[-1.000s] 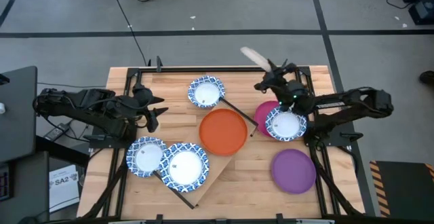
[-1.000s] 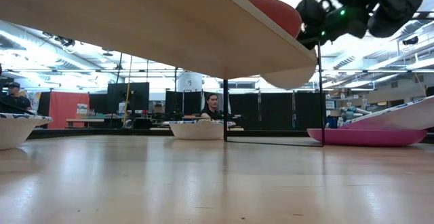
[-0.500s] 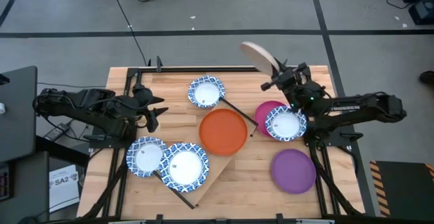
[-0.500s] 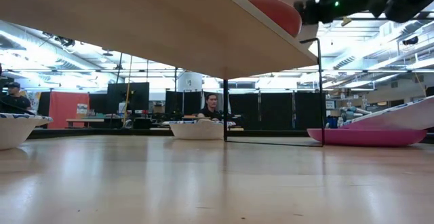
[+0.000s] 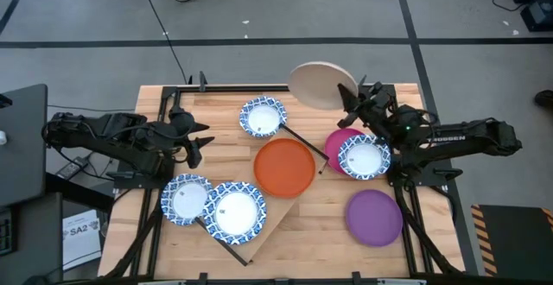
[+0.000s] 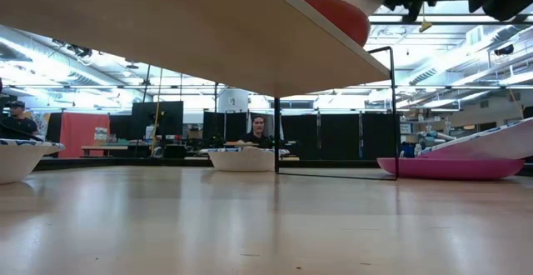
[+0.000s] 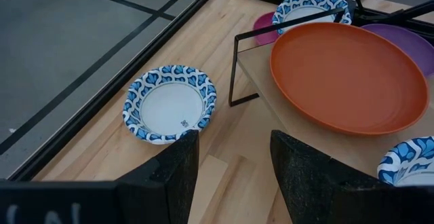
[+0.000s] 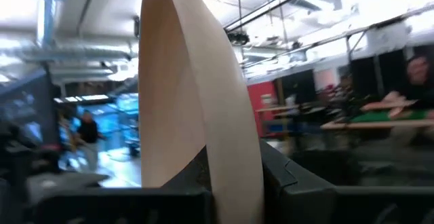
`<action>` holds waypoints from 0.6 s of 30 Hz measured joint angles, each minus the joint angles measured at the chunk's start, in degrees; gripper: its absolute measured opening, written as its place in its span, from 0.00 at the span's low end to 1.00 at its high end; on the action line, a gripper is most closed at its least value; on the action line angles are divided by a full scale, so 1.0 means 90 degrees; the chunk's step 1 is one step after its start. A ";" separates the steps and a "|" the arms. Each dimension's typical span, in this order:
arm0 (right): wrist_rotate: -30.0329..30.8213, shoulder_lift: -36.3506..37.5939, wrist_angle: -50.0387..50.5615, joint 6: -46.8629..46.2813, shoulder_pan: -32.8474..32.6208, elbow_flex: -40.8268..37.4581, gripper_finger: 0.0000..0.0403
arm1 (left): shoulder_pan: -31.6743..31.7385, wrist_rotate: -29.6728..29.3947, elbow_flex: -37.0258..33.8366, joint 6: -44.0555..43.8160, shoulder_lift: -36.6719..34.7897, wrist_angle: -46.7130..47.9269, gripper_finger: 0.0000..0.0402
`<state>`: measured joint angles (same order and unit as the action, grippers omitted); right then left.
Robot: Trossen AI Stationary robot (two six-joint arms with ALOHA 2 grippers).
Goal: Place and stack plates onto a shelf
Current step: Stack the gray plate on top of the orange plate on the shelf
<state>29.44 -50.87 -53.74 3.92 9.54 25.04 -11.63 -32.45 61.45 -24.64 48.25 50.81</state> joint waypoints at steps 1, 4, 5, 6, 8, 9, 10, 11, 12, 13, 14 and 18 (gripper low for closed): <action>-0.0072 0.0000 0.0050 -0.0193 -0.0002 0.0018 0.13 | 0.0002 0.0000 0.0000 0.0000 0.0000 0.0000 0.47; -0.0382 -0.0002 0.0501 -0.0819 0.0000 0.0228 0.13 | -0.0001 0.0000 0.0000 -0.0002 0.0000 0.0000 0.47; -0.0529 -0.0002 0.0738 -0.1011 0.0000 0.0356 0.13 | 0.0002 0.0000 0.0002 -0.0002 0.0000 0.0000 0.47; -0.0692 -0.0005 0.1018 -0.1170 0.0000 0.0498 0.13 | 0.0000 0.0000 0.0000 -0.0001 0.0000 0.0000 0.47; -0.0949 -0.0005 0.1670 -0.1366 0.0000 0.0854 0.13 | 0.0002 -0.0002 0.0000 -0.0002 0.0000 0.0000 0.47; -0.1049 -0.0009 0.2083 -0.1455 0.0000 0.1063 0.13 | 0.0001 -0.0001 0.0000 -0.0002 0.0000 0.0000 0.47; -0.1137 -0.0012 0.2517 -0.1559 0.0000 0.1279 0.13 | 0.0001 0.0000 0.0000 -0.0002 0.0000 0.0001 0.47; -0.1224 -0.0014 0.2993 -0.1675 0.0002 0.1520 0.13 | 0.0001 0.0000 0.0000 -0.0002 0.0000 0.0002 0.47; -0.1304 -0.0034 0.3478 -0.1809 0.0002 0.1765 0.13 | 0.0001 -0.0002 0.0000 -0.0002 0.0000 0.0002 0.47; -0.1404 -0.0062 0.3931 -0.1949 0.0002 0.2015 0.13 | 0.0000 0.0000 0.0000 -0.0002 0.0000 0.0002 0.47; -0.1531 -0.0077 0.4379 -0.2085 0.0002 0.2250 0.13 | 0.0001 0.0000 0.0000 -0.0002 0.0000 0.0002 0.47; -0.2189 -0.0292 0.5759 -0.2592 0.0002 0.3073 0.13 | 0.0002 0.0000 0.0000 0.0031 0.0000 0.0007 0.47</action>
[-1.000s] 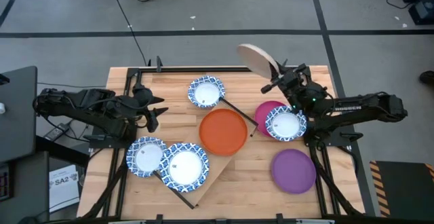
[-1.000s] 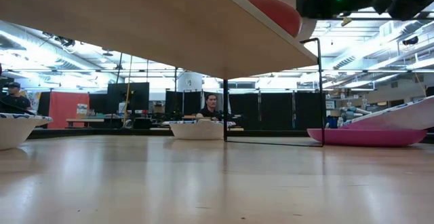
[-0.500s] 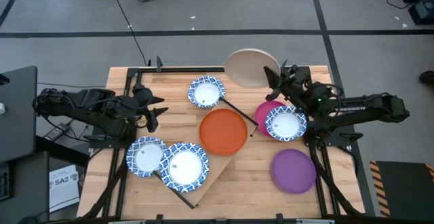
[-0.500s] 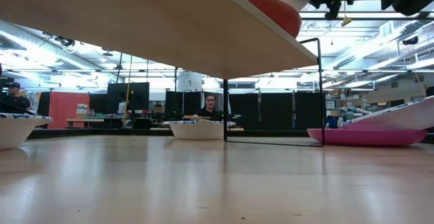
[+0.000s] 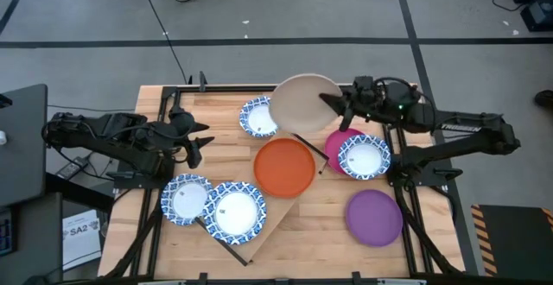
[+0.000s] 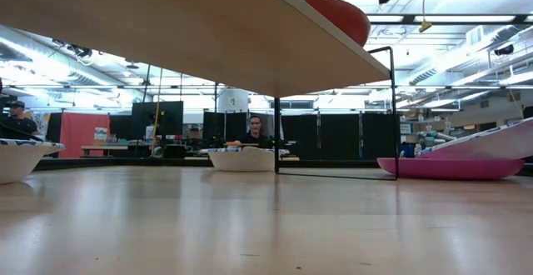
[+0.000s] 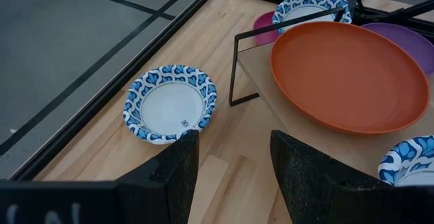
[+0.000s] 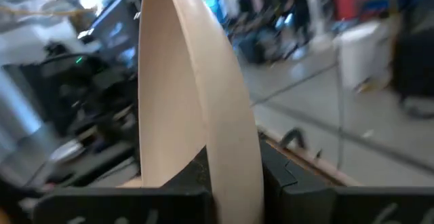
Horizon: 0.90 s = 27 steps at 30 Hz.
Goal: Place and stack plates onto a shelf
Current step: Stack the gray plate on top of the orange plate on the shelf
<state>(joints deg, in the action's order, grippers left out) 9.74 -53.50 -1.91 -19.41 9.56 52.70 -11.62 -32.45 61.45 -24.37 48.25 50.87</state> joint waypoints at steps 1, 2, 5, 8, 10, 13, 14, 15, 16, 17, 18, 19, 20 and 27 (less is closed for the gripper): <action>-0.0190 -0.0066 0.0192 -0.0133 0.0000 0.0152 0.13 | 0.0000 -0.0001 0.0000 0.0064 0.0000 -0.0002 0.47; -0.0384 -0.0131 0.0345 -0.0276 0.0000 0.0272 0.13 | 0.0000 0.0001 0.0000 0.0114 0.0001 -0.0002 0.47; -0.1007 -0.0320 0.0596 -0.0771 0.0000 0.0524 0.13 | 0.0000 0.0002 0.0000 0.0161 0.0000 -0.0002 0.47; -0.1676 -0.0527 0.0645 -0.1278 0.0002 0.0599 0.13 | 0.0000 0.0016 0.0000 0.0168 0.0000 -0.0002 0.47; -0.2067 -0.0678 0.0673 -0.1603 0.0002 0.0599 0.13 | -0.0001 0.0019 0.0001 0.0166 0.0000 -0.0002 0.47; -0.2577 -0.0941 0.0667 -0.1982 0.0002 0.0599 0.13 | -0.0002 0.0025 0.0000 0.0171 0.0000 -0.0002 0.47; -0.2723 -0.1038 0.0663 -0.2062 0.0002 0.0599 0.13 | 0.0000 0.0027 0.0000 0.0168 0.0000 -0.0002 0.47; -0.2824 -0.1133 0.0679 -0.2137 0.0002 0.0599 0.13 | 0.0000 0.0027 0.0000 0.0171 0.0000 -0.0002 0.47; -0.2905 -0.1232 0.0672 -0.2185 0.0002 0.0599 0.13 | 0.0000 0.0027 0.0000 0.0171 0.0000 -0.0005 0.47; -0.2966 -0.1325 0.0670 -0.2211 0.0002 0.0599 0.13 | -0.0001 0.0027 0.0000 0.0171 0.0000 -0.0003 0.47; -0.3024 -0.1419 0.0669 -0.2225 0.0002 0.0599 0.13 | 0.0000 0.0027 0.0000 0.0171 0.0000 -0.0003 0.47; -0.3089 -0.1512 0.0661 -0.2229 0.0003 0.0599 0.13 | 0.0000 0.0028 0.0000 0.0171 0.0000 -0.0004 0.47; -0.3143 -0.1604 0.0669 -0.2230 0.0005 0.0599 0.13 | 0.0000 0.0029 0.0000 0.0172 0.0000 -0.0004 0.47; -0.3714 -0.2130 0.0682 -0.2228 0.0007 0.0599 0.13 | 0.0000 0.0029 0.0000 0.0183 0.0000 -0.0005 0.47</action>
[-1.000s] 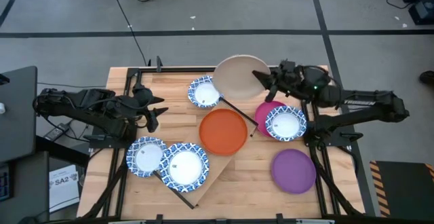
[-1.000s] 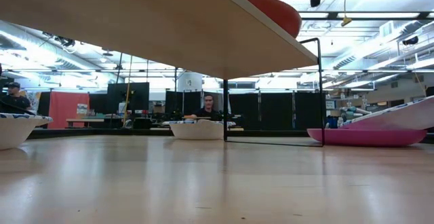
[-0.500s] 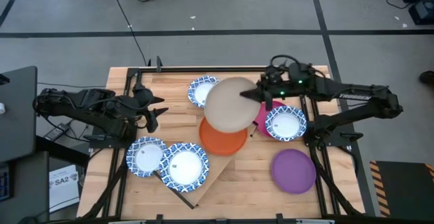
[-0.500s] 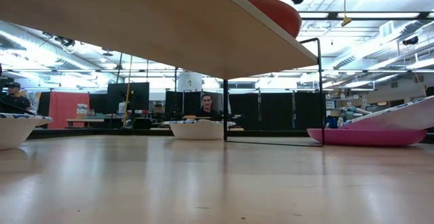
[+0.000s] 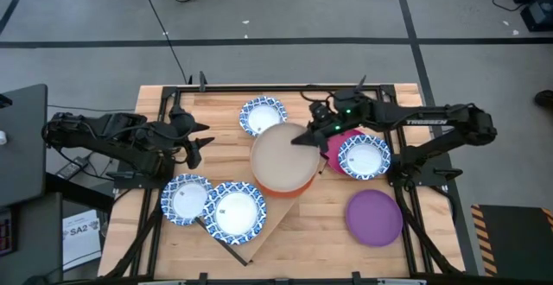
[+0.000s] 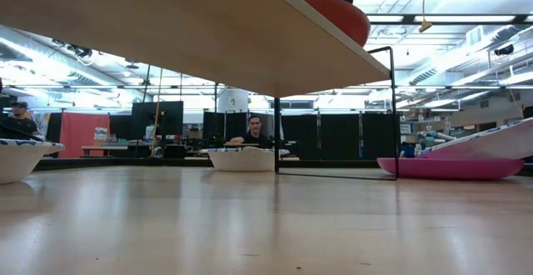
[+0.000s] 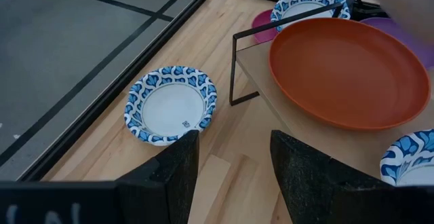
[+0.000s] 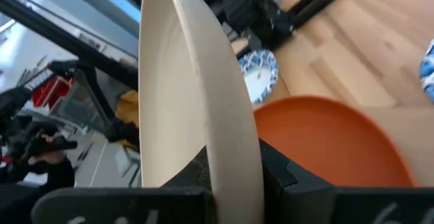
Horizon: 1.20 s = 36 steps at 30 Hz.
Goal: Place and stack plates onto a shelf
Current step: Stack the gray plate on top of the orange plate on the shelf
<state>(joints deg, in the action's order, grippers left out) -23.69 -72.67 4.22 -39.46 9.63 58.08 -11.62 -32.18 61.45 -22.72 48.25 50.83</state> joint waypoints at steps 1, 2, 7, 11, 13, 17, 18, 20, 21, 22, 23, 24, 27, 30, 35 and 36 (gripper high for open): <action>-0.0069 -0.0053 0.0028 0.0000 0.0006 0.0000 0.13 | -0.0001 0.0000 0.0000 0.0000 0.0000 0.0000 0.47; -0.0140 -0.0099 0.0073 -0.0002 0.0024 0.0000 0.13 | -0.0001 0.0000 0.0000 0.0000 0.0000 0.0000 0.47; -0.0336 -0.0263 0.0337 0.0024 0.0161 0.0000 0.13 | 0.0000 -0.0001 0.0000 0.0000 0.0000 0.0000 0.47; -0.0341 -0.0310 0.0428 0.0226 0.0274 0.0000 0.13 | -0.0002 0.0000 0.0000 -0.0002 0.0000 0.0000 0.47; -0.0345 -0.0330 0.0386 0.0277 0.0310 0.0003 0.13 | 0.0000 -0.0002 0.0000 -0.0002 0.0000 0.0000 0.47; -0.0345 -0.0349 0.0405 0.0287 0.0380 0.0005 0.13 | -0.0001 -0.0001 0.0000 -0.0005 0.0000 0.0000 0.47; -0.0344 -0.0349 0.0427 0.0287 0.0402 0.0005 0.13 | 0.0000 -0.0001 0.0000 -0.0005 0.0002 0.0000 0.47; -0.0341 -0.0351 0.0494 0.0287 0.0413 0.0005 0.14 | -0.0002 -0.0002 0.0000 -0.0007 0.0000 0.0000 0.47; -0.0341 -0.0351 0.0556 0.0287 0.0413 0.0005 0.15 | -0.0001 -0.0002 0.0000 -0.0008 0.0000 0.0000 0.47; -0.0342 -0.0351 0.0641 0.0285 0.0413 0.0005 0.15 | -0.0002 -0.0002 0.0000 -0.0012 0.0000 0.0000 0.47; -0.0344 -0.0351 0.0727 0.0286 0.0410 0.0005 0.16 | 0.0000 -0.0002 0.0000 -0.0012 0.0000 0.0000 0.47; -0.0344 -0.0351 0.0798 0.0284 0.0410 0.0005 0.16 | 0.0000 -0.0002 0.0000 -0.0012 0.0000 0.0000 0.47; -0.0344 -0.0351 0.0897 0.0287 0.0410 0.0005 0.17 | -0.0002 -0.0002 0.0000 -0.0012 0.0000 0.0000 0.47; -0.0337 -0.0351 0.0906 0.0287 0.0410 0.0005 0.17 | -0.0002 -0.0002 0.0000 -0.0012 0.0000 0.0000 0.47; -0.0339 -0.0351 0.0903 0.0287 0.0410 0.0005 0.18 | -0.0002 -0.0002 0.0000 -0.0012 0.0000 0.0000 0.47; -0.0339 -0.0351 0.0904 0.0285 0.0410 0.0005 0.18 | 0.0000 -0.0002 0.0000 -0.0011 0.0000 0.0000 0.47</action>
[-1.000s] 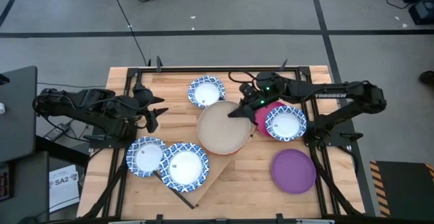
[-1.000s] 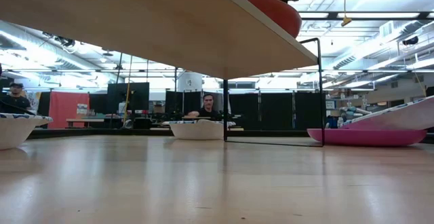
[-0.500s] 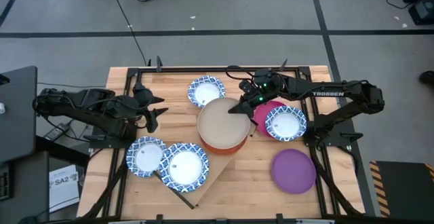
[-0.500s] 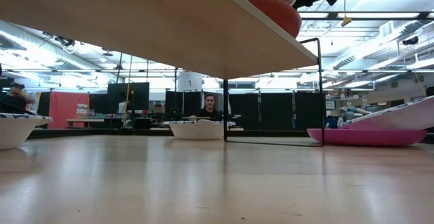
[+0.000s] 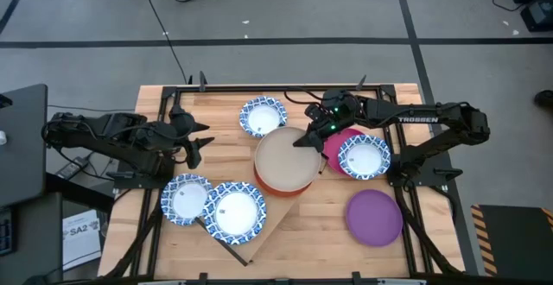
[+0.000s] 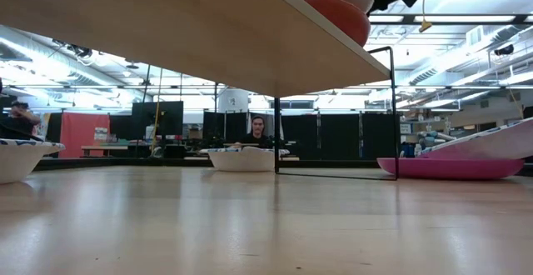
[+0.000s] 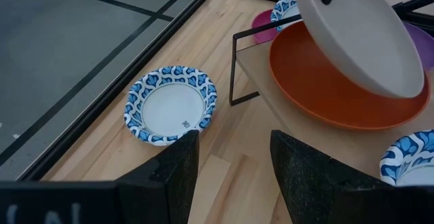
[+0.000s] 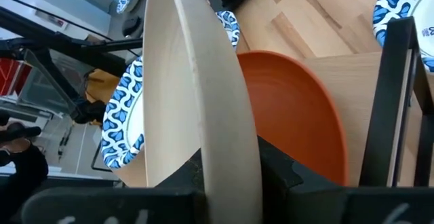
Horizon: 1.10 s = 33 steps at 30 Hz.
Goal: Place and stack plates onto a shelf
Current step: Stack the gray plate on top of the orange plate on the shelf
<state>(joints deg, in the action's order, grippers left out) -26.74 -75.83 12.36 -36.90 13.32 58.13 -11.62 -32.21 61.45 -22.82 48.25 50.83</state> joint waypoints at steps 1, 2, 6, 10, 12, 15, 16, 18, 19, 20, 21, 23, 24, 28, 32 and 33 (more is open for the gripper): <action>0.0002 0.0000 0.0002 0.0001 0.0000 0.0000 0.18 | -0.0001 0.0000 0.0000 0.0001 0.0000 0.0000 0.47; 0.0002 0.0000 0.0000 0.0001 0.0000 0.0000 0.18 | -0.0001 0.0000 0.0000 0.0002 0.0000 0.0000 0.47; 0.0002 0.0000 -0.0002 0.0001 0.0000 0.0000 0.20 | 0.0000 0.0000 0.0000 0.0002 0.0000 0.0000 0.47; 0.0006 0.0000 -0.0007 -0.0001 0.0000 0.0000 0.24 | -0.0001 0.0000 0.0000 0.0002 0.0000 0.0000 0.47; 0.0008 0.0000 -0.0010 -0.0001 0.0000 0.0000 0.26 | -0.0002 0.0000 0.0000 0.0002 0.0000 0.0000 0.47; 0.0102 0.0000 -0.0010 -0.0001 0.0000 0.0000 0.30 | 0.0000 0.0000 0.0000 0.0004 0.0000 0.0000 0.47; 0.0146 0.0001 -0.0010 -0.0001 0.0000 0.0000 0.31 | -0.0002 0.0000 0.0000 0.0004 0.0000 0.0000 0.47; 0.0181 0.0001 -0.0010 -0.0001 0.0000 0.0000 0.34 | -0.0001 0.0000 0.0000 0.0005 0.0000 0.0000 0.47; 0.0184 0.0001 -0.0013 -0.0001 0.0000 0.0000 0.35 | -0.0002 0.0000 0.0000 0.0007 0.0000 0.0000 0.47; 0.0183 0.0000 -0.0022 0.0000 0.0000 0.0000 0.36 | -0.0002 0.0000 0.0000 0.0007 0.0000 0.0000 0.47; 0.0182 0.0000 -0.0034 0.0002 0.0000 0.0000 0.38 | -0.0001 0.0000 0.0000 0.0007 0.0000 0.0000 0.47; 0.0184 0.0002 -0.0034 0.0082 0.0000 0.0000 0.41 | 0.0000 0.0000 0.0001 0.0007 0.0000 0.0000 0.47; 0.0185 0.0002 -0.0034 0.0103 0.0000 0.0000 0.43 | 0.0000 0.0000 0.0000 0.0007 0.0000 0.0000 0.47; 0.0284 0.0002 -0.0034 0.0123 0.0000 0.0000 0.51 | 0.0000 0.0000 0.0002 0.0009 0.0000 0.0000 0.47; 0.0845 0.0002 -0.0036 0.0394 0.0000 0.0000 0.58 | -0.0001 0.0000 0.0000 0.0008 0.0000 0.0002 0.47; 0.0982 0.0002 -0.0034 0.0524 0.0000 -0.0002 0.59 | 0.0000 0.0000 0.0000 0.0009 0.0000 0.0000 0.47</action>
<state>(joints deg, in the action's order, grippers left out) -17.91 -75.81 12.05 -32.18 13.32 58.11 -11.62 -32.21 61.45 -22.75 48.25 50.83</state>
